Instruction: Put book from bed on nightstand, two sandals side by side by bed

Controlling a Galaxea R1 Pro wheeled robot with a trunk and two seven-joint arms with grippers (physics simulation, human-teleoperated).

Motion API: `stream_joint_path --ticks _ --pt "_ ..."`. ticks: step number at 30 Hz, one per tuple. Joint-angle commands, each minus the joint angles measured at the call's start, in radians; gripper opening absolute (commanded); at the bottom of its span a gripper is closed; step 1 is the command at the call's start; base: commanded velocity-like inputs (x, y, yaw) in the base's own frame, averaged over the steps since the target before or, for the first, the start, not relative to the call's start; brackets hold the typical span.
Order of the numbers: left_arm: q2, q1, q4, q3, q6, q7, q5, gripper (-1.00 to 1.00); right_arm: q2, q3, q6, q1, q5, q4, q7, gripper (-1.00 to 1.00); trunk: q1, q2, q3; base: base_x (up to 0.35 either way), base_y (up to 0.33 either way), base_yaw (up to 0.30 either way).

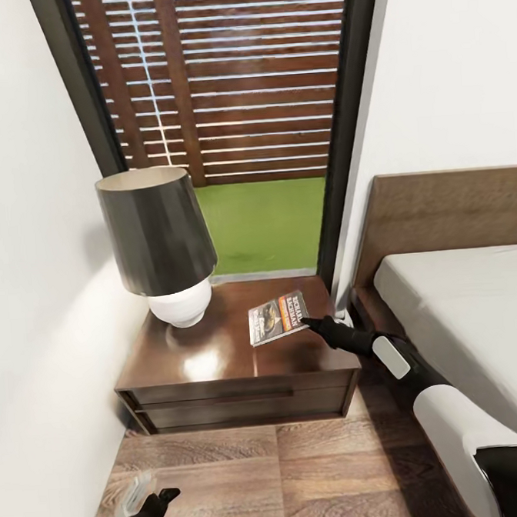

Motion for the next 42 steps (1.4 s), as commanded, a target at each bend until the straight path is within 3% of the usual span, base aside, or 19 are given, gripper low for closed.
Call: stream_joint_path --ticks 1,12,17,25,38,42 --pt "-0.001 0.000 -0.001 0.002 0.005 0.004 0.008 1.00 -0.001 0.003 0.006 -0.001 -0.011 0.000 -0.001 -1.00 0.000 -0.001 -0.005 0.000 0.000 0.000" --pt "-0.001 0.000 -0.001 0.000 0.005 0.005 0.007 1.00 -0.001 0.003 0.006 -0.001 -0.011 0.000 -0.001 -1.00 0.005 -0.003 -0.047 0.000 0.000 0.000" --pt "-0.001 0.000 -0.002 -0.004 0.005 0.001 0.008 1.00 -0.001 0.003 0.006 -0.001 -0.011 0.000 -0.001 -1.00 0.005 -0.003 -0.047 0.000 0.000 0.000" --pt "0.001 0.001 0.000 -0.040 -0.007 0.001 0.006 1.00 -0.001 0.003 0.006 -0.001 -0.010 0.000 -0.001 -1.00 0.005 -0.003 -0.047 0.129 0.000 0.000" --pt "-0.001 0.000 -0.010 -0.046 -0.002 -0.005 0.013 1.00 -0.001 0.002 0.006 -0.001 -0.010 0.000 -0.001 -1.00 0.005 -0.003 -0.047 0.135 0.000 0.000" --pt "-0.002 0.000 -0.016 -0.047 0.002 -0.005 0.016 1.00 -0.001 0.001 0.006 -0.001 -0.010 0.000 -0.001 -1.00 0.007 -0.004 -0.063 0.008 0.000 0.000"
